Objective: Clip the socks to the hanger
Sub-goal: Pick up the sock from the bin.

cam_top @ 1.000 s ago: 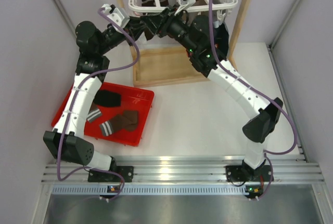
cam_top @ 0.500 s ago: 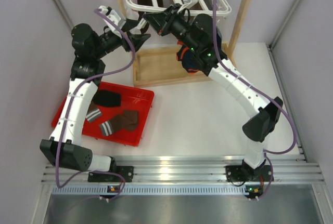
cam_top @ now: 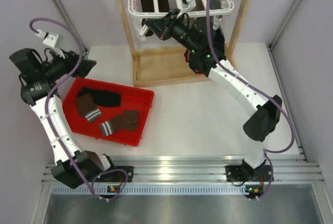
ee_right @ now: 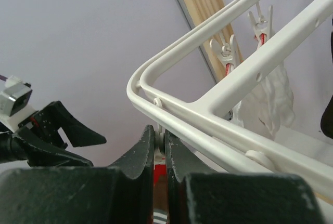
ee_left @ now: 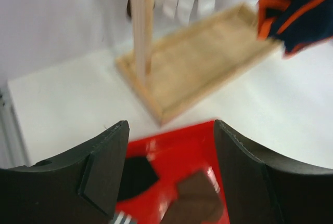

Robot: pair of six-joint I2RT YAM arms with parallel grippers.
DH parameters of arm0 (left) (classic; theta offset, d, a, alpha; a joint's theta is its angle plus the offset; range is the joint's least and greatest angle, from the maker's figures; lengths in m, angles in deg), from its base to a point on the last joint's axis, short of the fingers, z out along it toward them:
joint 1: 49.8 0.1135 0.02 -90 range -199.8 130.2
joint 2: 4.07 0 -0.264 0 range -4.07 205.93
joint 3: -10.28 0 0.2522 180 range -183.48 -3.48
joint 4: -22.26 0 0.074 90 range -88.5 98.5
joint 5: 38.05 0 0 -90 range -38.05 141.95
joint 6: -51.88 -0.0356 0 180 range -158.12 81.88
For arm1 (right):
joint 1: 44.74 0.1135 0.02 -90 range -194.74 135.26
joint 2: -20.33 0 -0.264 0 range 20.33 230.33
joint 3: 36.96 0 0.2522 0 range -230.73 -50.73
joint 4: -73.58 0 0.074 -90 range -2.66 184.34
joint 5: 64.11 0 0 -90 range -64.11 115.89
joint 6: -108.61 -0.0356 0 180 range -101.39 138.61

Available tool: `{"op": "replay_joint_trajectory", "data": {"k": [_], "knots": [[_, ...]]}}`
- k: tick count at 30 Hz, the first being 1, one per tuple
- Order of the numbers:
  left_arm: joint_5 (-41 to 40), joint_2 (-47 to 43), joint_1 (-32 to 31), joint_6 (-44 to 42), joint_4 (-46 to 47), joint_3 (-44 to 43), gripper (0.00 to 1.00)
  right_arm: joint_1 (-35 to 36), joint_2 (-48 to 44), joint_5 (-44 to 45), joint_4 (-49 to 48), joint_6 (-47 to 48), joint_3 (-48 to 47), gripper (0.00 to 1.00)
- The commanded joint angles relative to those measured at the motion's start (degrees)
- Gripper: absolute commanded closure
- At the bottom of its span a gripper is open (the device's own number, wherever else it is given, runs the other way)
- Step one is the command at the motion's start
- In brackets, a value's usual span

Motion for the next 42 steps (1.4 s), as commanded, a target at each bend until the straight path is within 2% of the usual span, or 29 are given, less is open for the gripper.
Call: {"op": "replay_joint_trajectory", "data": {"k": [1,3,5,9,12,18,21,24,27,29,30,31,32,33,36,38,39,42], "knots": [[1.2,3.3,3.5,-31.4,-35.9,-2.3,0.29,-1.5,-3.9,-3.4,-1.1,1.8,1.0,1.00],[-3.8,4.8,3.5,-40.1,-43.6,-1.3,0.27,-2.2,-4.5,-4.4,-1.0,2.0,1.7,1.00],[-6.2,6.5,3.4,-53.9,-55.1,0.4,0.24,-2.6,-5.1,-4.7,-1.0,2.5,2.8,1.00],[-12.9,3.9,3.7,-60.8,-54.2,12.3,0.24,-3.9,-4.9,-7.0,-1.0,2.4,3.4,1.00],[-16.5,-0.9,3.7,-55.4,-46.1,19.3,0.26,-4.7,-4.2,-8.4,-0.3,2.5,2.2,1.00],[-19.1,-1.3,4.2,-52.7,-42.6,23.0,0.30,-5.1,-4.4,-6.9,0.7,3.8,2.2,1.00],[-22.8,0.0,4.5,-43.7,-36.2,24.7,0.32,-5.1,-5.6,-6.1,2.1,6.4,4.0,1.00],[-25.7,2.2,5.0,-29.0,-25.8,25.1,0.32,-5.1,-6.8,-5.6,4.0,8.6,4.8,1.00],[-25.6,4.0,5.2,-28.3,-20.0,24.8,0.31,-5.2,-7.3,-6.0,5.0,11.4,5.5,1.00],[-26.6,5.6,5.1,-32.0,-17.8,24.2,0.27,-5.3,-7.2,-6.1,5.4,11.6,5.6,1.00],[-27.9,9.1,5.1,-39.2,-19.4,22.8,0.27,-5.3,-7.1,-6.3,5.3,11.7,5.7,1.00],[-28.6,11.6,5.1,-43.9,-22.5,20.9,0.27,-5.3,-7.0,-6.5,4.8,12.0,5.8,1.00],[-29.4,14.2,5.1,-48.5,-29.6,16.1,0.27,-5.3,-6.8,-6.8,4.3,12.3,5.9,1.00],[-30.0,19.4,5.5,-57.9,-34.0,13.4,0.28,-5.3,-6.6,-7.0,4.0,12.4,5.7,1.00],[-28.7,27.9,8.7,-69.8,-43.2,3.9,0.30,-5.3,-5.2,-7.3,3.1,12.7,4.3,1.00],[-27.5,31.1,11.0,-74.1,-45.6,-1.6,0.32,-5.4,-4.2,-7.4,2.7,12.4,3.5,1.00],[-27.4,33.7,11.6,-80.3,-48.8,-3.1,0.32,-5.4,-4.0,-7.3,2.3,12.3,3.2,1.00],[-30.1,36.1,12.1,-91.7,-52.6,-3.9,0.34,-5.3,-3.0,-8.0,1.6,11.8,2.7,1.00]]}}
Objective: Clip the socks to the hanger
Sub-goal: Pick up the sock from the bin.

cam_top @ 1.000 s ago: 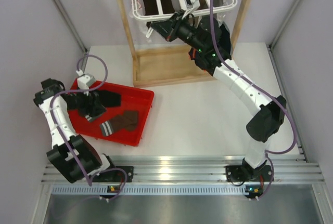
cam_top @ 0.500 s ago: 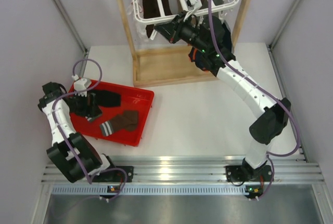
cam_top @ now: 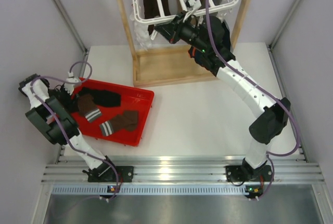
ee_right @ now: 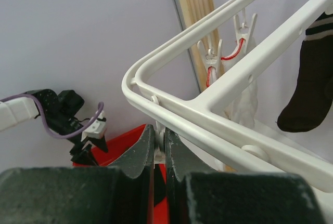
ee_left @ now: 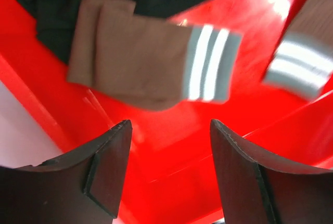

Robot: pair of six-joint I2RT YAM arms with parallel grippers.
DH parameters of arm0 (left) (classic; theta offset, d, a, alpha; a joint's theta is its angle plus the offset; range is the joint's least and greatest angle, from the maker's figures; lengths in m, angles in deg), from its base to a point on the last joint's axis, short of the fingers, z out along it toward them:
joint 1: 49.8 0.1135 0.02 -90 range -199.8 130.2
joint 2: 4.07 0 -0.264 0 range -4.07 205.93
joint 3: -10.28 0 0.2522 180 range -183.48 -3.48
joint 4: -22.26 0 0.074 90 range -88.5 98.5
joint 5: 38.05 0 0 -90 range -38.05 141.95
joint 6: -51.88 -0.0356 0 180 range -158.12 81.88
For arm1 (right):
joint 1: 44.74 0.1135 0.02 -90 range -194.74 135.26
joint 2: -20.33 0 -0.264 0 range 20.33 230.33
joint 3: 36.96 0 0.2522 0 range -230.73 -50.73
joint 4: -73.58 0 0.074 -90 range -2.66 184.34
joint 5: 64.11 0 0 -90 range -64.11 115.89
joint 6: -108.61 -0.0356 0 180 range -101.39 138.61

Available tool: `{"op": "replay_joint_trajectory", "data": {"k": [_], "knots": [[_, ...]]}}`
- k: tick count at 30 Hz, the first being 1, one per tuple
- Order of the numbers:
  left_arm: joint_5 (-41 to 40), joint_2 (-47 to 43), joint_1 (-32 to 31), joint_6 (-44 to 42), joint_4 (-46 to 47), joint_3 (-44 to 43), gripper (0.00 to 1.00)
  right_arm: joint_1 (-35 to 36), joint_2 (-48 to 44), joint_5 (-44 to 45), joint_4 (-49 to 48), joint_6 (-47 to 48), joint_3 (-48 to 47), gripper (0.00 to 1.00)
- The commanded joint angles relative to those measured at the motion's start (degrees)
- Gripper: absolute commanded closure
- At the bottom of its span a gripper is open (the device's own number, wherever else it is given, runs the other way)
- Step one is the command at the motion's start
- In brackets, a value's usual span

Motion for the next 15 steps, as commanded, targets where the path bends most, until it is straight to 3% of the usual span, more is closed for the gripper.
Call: {"op": "replay_joint_trajectory", "data": {"k": [1,7,15], "knots": [[-1.1,0.6,0.4,-19.8,-12.5,0.3,0.34,-1.0,1.8,-0.3,-2.6,0.4,-2.8,1.00],[-3.2,-4.9,0.6,-28.6,-3.4,13.8,0.34,-1.0,1.9,1.2,-1.0,2.1,-3.5,1.00],[0.8,-2.6,0.8,-31.3,1.8,15.3,0.31,-1.0,1.7,1.3,0.3,4.2,-3.0,1.00]]}}
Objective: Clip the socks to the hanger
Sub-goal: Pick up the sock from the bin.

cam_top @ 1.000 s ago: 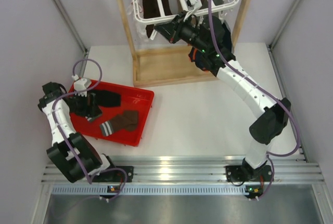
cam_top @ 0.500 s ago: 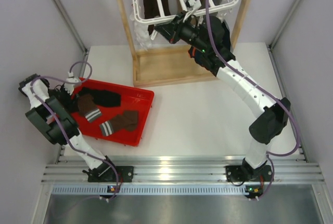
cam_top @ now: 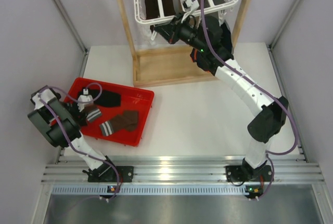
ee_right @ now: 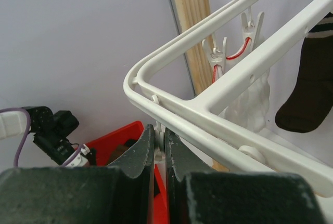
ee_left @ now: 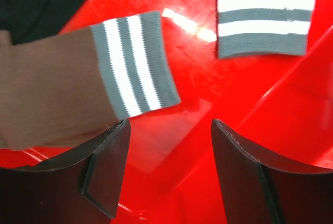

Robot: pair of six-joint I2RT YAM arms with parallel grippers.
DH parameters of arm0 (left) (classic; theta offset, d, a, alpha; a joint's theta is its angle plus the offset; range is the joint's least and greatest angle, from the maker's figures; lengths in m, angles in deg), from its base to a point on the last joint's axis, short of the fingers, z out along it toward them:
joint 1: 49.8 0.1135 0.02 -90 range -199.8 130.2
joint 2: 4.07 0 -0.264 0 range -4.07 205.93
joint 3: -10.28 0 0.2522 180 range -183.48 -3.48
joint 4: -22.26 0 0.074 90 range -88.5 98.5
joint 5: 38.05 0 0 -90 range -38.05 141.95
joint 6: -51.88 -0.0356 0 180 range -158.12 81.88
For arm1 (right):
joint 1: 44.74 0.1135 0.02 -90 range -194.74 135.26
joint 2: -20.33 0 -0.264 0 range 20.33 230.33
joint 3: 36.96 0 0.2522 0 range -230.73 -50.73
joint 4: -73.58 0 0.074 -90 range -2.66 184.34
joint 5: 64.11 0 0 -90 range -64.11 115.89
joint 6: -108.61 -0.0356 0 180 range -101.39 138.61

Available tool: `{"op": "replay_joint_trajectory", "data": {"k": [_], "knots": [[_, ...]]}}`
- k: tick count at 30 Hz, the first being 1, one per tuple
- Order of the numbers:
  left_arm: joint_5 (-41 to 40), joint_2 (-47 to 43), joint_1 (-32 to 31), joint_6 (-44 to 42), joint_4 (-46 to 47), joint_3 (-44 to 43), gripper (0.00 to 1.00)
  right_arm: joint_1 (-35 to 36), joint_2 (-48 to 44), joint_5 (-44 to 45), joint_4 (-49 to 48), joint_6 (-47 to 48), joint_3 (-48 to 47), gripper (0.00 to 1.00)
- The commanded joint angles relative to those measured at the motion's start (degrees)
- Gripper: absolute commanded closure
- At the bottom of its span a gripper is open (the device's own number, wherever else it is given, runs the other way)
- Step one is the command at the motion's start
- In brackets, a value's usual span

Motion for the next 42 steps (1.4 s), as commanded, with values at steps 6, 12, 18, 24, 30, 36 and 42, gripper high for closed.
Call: {"op": "replay_joint_trajectory", "data": {"k": [6,12,18,24,30,36,42], "knots": [[5.3,0.0,0.2,-8.9,4.0,1.8,0.31,-1.7,1.1,1.9,0.3,1.6,-1.8,1.00],[7.7,0.4,-0.4,-6.6,9.1,4.6,0.32,-2.8,1.6,1.6,0.4,0.2,-1.8,1.00],[5.3,3.5,-0.5,-7.3,12.2,5.6,0.37,-2.7,2.0,1.8,0.3,0.2,-1.7,1.00],[5.2,2.2,-1.4,-8.1,16.4,10.5,0.45,-2.8,2.5,2.1,0.5,0.4,-2.4,1.00],[5.0,-0.7,-1.5,-6.9,14.0,11.8,0.73,-2.8,2.2,2.5,1.0,-0.6,-2.8,1.00],[12.6,-6.8,-1.5,-1.9,-0.7,3.4,0.98,-2.8,-0.3,3.9,-0.7,-2.3,0.5,1.00],[20.6,-17.4,-1.5,6.1,-14.0,-4.9,1.00,-2.9,0.0,3.5,-1.1,-5.8,-1.9,1.00]]}}
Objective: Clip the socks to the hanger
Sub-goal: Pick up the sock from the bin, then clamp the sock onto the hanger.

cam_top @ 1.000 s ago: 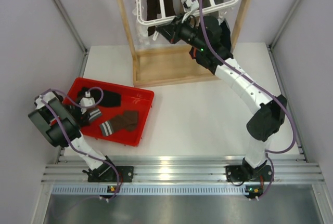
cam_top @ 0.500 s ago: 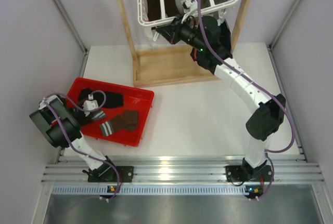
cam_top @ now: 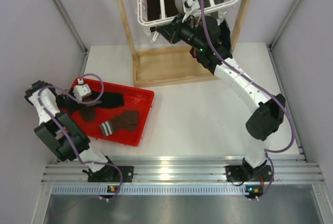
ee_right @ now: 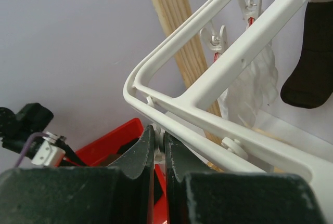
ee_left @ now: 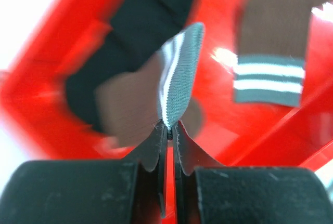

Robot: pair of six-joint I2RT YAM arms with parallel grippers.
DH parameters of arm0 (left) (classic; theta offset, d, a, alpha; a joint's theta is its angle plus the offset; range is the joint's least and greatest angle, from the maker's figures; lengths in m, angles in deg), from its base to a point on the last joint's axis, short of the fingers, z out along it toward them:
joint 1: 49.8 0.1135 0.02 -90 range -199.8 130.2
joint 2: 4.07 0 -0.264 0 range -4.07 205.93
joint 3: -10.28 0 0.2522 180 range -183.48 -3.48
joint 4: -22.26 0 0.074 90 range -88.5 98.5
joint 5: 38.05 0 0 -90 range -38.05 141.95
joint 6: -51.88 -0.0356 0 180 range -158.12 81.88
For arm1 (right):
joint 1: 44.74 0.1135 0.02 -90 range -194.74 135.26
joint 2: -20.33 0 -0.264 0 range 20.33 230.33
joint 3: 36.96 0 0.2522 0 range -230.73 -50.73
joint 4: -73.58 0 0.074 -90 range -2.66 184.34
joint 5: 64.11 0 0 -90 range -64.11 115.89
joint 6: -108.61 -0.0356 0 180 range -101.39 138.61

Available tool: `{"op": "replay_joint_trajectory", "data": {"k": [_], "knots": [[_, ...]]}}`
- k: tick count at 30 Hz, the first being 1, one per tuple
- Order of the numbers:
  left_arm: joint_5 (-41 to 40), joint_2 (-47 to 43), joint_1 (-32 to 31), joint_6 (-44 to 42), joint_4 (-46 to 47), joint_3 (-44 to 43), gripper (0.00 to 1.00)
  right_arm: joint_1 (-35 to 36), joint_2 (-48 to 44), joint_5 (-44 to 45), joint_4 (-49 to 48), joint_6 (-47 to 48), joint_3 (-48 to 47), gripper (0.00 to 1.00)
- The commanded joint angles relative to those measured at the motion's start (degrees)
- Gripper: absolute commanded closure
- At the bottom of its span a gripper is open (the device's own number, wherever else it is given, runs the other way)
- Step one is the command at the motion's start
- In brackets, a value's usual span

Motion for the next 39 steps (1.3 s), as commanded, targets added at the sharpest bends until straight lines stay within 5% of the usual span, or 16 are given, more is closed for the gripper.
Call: {"op": "replay_joint_trajectory", "data": {"k": [1,11,12,14,15,16,17,23,26,31,39], "knots": [[10.1,-9.6,-0.3,4.9,-15.1,-5.8,1.00,-1.4,-2.0,2.9,-2.3,-2.8,-2.0,1.00],[28.2,-22.8,-4.5,32.1,-11.7,-14.6,1.00,-1.3,-2.6,4.6,-4.6,-7.2,-3.6,1.00],[29.2,-23.7,-5.7,34.4,-8.6,-15.5,1.00,-1.4,-2.6,4.2,-5.0,-7.5,-3.8,1.00],[28.7,-25.0,-11.2,52.9,1.9,-14.0,1.00,-1.4,-2.7,2.8,-5.7,-7.8,-4.1,1.00],[27.2,-27.3,-13.4,62.3,18.3,-12.2,1.00,-1.4,-2.8,2.4,-5.8,-7.9,-4.3,1.00],[25.8,-28.3,-15.5,76.4,24.5,-10.3,1.00,-1.4,-2.9,1.8,-5.9,-8.0,-4.2,1.00],[24.5,-29.3,-18.8,80.3,29.2,-7.5,1.00,-1.4,-3.1,1.4,-6.5,-7.8,-4.1,1.00],[20.8,-26.4,-34.0,90.7,38.8,-9.3,1.00,-1.5,-4.0,-4.5,-10.2,-6.8,-2.0,1.00],[11.3,-22.3,-40.7,98.5,41.2,-12.1,1.00,-1.4,-3.8,-4.3,-10.1,-6.3,-2.1,1.00],[0.3,-22.6,-44.3,112.5,55.1,-7.8,1.00,-1.3,-3.2,2.7,-6.2,-7.0,-4.7,1.00],[1.5,-20.8,-47.0,113.6,61.1,-5.2,1.00,-1.5,-1.6,-1.4,-8.9,-6.9,-4.8,1.00]]}}
